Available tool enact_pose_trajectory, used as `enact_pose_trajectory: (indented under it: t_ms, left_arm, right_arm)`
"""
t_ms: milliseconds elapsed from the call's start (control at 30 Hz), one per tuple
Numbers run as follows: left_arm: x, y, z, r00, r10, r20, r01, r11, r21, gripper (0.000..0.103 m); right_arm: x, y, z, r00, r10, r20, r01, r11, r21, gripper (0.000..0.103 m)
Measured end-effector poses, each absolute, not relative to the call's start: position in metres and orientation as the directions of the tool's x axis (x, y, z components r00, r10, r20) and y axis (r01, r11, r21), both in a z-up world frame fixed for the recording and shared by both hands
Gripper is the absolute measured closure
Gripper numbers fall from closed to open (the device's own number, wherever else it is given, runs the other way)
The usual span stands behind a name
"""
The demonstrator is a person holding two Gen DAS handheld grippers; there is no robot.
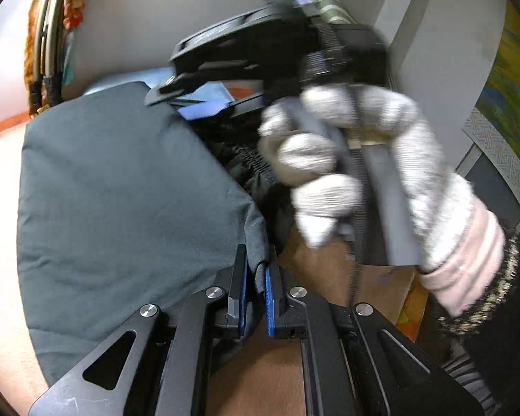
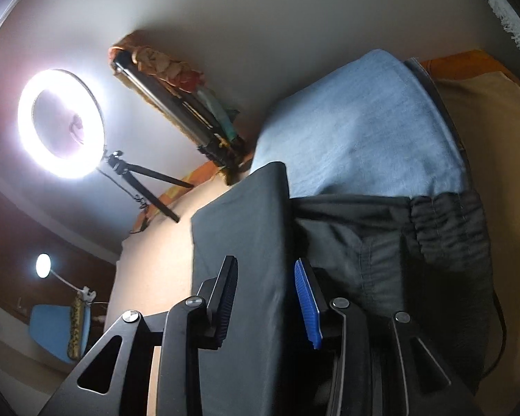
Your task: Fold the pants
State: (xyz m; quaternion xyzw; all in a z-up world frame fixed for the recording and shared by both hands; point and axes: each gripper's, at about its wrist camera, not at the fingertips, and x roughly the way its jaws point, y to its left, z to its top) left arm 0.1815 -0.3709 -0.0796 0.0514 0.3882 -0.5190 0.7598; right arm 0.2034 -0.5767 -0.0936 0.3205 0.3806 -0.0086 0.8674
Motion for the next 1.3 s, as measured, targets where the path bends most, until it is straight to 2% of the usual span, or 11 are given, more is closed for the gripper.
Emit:
enact_pose_trajectory:
  t_ms: [67, 100, 133, 200, 233, 533, 1000, 1067, 1133, 1233, 1300]
  left_arm:
    - [0.183, -0.371, -0.079, 0.156, -0.75, -0.642, 0.832, 0.45, -0.323, 0.097]
    - [0.178, -0.369, -0.079, 0.156, -0.75, -0.643, 0.833, 0.449, -0.322, 0.097]
    - [0.178, -0.368, -0.079, 0.154, -0.75, -0.643, 0.833, 0.449, -0.324, 0.097]
    - [0.168, -0.363, -0.076, 0.148, -0.753, -0.641, 0.83, 0.447, -0.334, 0.097]
    - [0.167, -0.362, -0.075, 0.144, -0.757, -0.637, 0.829, 0.444, -0.34, 0.097]
    - [0.153, -0.393, -0.071, 0.083, -0.8, -0.594, 0.848, 0.369, -0.379, 0.097]
    - [0.144, -0.406, -0.076, -0.016, -0.803, -0.596, 0.874, 0.278, -0.399, 0.097]
    - [0.144, -0.402, -0.074, -0.022, -0.798, -0.603, 0.876, 0.275, -0.397, 0.097]
    - [0.14, -0.395, -0.07, -0.035, -0.792, -0.61, 0.868, 0.278, -0.412, 0.093]
    - [0.14, -0.374, -0.062, -0.025, -0.783, -0.622, 0.869, 0.291, -0.4, 0.07]
    - [0.142, -0.352, -0.055, 0.007, -0.781, -0.625, 0.878, 0.304, -0.37, 0.067]
  right_arm:
    - [0.213, -0.572, -0.1, 0.694, 0.209, -0.689, 0.278, 0.805, 0.524, 0.068]
    - [0.216, -0.57, -0.103, 0.689, 0.197, -0.698, 0.286, 0.811, 0.511, 0.073]
    - [0.218, -0.569, -0.105, 0.688, 0.19, -0.701, 0.288, 0.815, 0.504, 0.083]
    - [0.219, -0.564, -0.103, 0.698, 0.178, -0.694, 0.286, 0.819, 0.498, 0.097]
    - [0.218, -0.563, -0.1, 0.706, 0.177, -0.686, 0.28, 0.82, 0.499, 0.101]
    - [0.178, -0.579, -0.062, 0.755, 0.018, -0.655, 0.303, 0.876, 0.374, 0.103]
    - [0.148, -0.641, -0.076, 0.711, -0.11, -0.694, 0.439, 0.841, 0.316, 0.103]
    - [0.146, -0.648, -0.08, 0.708, -0.083, -0.701, 0.438, 0.83, 0.344, 0.097]
    - [0.143, -0.65, -0.079, 0.699, -0.1, -0.708, 0.45, 0.831, 0.328, 0.084]
    - [0.127, -0.653, -0.072, 0.699, -0.115, -0.706, 0.452, 0.836, 0.311, 0.071]
    - [0.109, -0.653, -0.066, 0.708, -0.103, -0.699, 0.437, 0.841, 0.318, 0.065]
